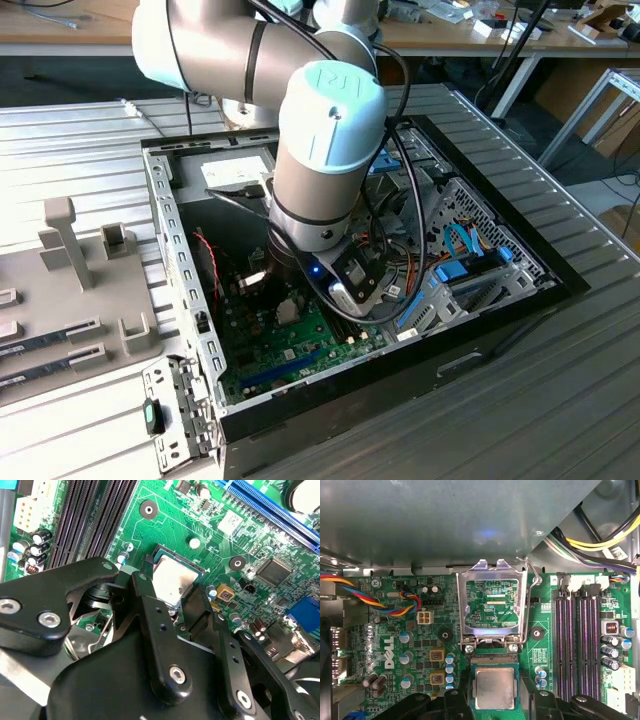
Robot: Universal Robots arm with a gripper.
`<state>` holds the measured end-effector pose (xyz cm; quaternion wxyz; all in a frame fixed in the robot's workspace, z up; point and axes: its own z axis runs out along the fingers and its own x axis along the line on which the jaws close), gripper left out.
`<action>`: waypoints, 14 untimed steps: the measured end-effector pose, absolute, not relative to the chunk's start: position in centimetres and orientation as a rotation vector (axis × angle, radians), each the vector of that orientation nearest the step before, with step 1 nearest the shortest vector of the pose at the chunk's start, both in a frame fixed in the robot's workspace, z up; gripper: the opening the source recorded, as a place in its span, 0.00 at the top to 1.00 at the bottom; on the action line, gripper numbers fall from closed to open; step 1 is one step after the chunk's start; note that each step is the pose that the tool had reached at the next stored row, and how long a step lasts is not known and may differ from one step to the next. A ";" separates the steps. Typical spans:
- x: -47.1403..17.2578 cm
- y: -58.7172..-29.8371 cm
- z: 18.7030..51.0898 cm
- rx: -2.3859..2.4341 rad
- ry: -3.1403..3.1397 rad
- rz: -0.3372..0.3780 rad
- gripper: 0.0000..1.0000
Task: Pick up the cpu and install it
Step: 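Place the cpu into insertion slot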
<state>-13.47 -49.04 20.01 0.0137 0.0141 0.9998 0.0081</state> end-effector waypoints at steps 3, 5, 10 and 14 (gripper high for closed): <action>-13.5 -49.0 20.0 0.044 3.114 0.025 0.53; -13.5 -49.0 20.0 0.044 3.114 0.026 0.53; -13.5 -49.0 19.9 0.044 3.114 0.026 0.45; -13.5 -49.0 20.0 0.044 3.114 0.026 0.45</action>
